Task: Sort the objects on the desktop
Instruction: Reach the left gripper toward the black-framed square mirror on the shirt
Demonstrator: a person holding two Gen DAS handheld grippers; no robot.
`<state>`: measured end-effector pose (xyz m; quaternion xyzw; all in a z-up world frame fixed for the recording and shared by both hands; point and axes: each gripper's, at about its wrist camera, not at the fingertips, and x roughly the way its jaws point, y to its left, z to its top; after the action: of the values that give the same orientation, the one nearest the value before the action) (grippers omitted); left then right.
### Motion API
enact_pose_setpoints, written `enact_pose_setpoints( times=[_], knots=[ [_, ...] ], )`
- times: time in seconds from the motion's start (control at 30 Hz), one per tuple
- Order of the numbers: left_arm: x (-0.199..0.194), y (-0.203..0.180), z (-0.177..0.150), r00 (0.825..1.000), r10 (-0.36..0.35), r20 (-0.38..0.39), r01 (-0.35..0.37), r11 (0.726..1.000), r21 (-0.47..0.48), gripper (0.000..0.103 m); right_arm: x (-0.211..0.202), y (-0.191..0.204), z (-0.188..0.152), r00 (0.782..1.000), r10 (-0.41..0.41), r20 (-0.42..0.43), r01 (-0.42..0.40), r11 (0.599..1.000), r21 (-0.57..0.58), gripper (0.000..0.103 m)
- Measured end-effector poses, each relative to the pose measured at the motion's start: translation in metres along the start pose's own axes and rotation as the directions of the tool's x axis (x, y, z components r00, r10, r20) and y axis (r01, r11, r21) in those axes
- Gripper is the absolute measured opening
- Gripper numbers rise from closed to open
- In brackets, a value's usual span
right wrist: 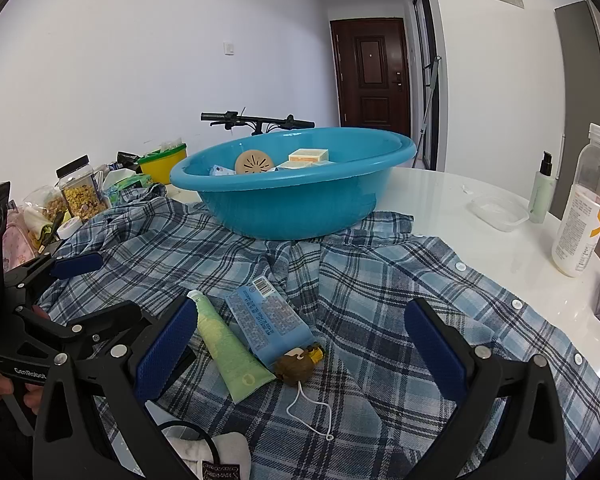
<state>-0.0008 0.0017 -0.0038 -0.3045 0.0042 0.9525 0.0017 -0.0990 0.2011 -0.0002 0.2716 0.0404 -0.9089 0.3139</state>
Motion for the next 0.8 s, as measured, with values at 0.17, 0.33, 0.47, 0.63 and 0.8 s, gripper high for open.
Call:
enact_pose_setpoints(
  times=[0.17,0.33,0.47,0.63,0.8],
  knots=[
    [0.001,-0.001,0.001,1.000,-0.003,-0.012,0.003,1.000,-0.001,0.103,0.000,0.000,0.000,1.000,-0.004,0.001,0.004,1.000,0.002,0.103],
    [0.003,0.000,0.000,1.000,-0.006,-0.021,0.006,1.000,-0.005,0.103,0.000,-0.001,-0.001,1.000,-0.004,-0.003,0.004,1.000,0.002,0.103],
    [0.004,0.000,0.000,0.999,-0.012,-0.030,0.012,1.000,-0.004,0.103,0.001,-0.001,-0.001,1.000,-0.004,-0.005,0.004,1.000,0.003,0.103],
    [0.009,-0.001,0.000,0.998,-0.024,-0.060,0.024,1.000,-0.005,0.103,0.001,-0.001,-0.001,1.000,-0.004,-0.006,0.004,1.000,0.003,0.103],
    [0.014,-0.008,-0.001,0.993,-0.068,-0.097,0.070,0.997,0.018,0.103,0.001,-0.002,-0.001,1.000,-0.005,-0.007,0.005,1.000,0.003,0.103]
  ],
)
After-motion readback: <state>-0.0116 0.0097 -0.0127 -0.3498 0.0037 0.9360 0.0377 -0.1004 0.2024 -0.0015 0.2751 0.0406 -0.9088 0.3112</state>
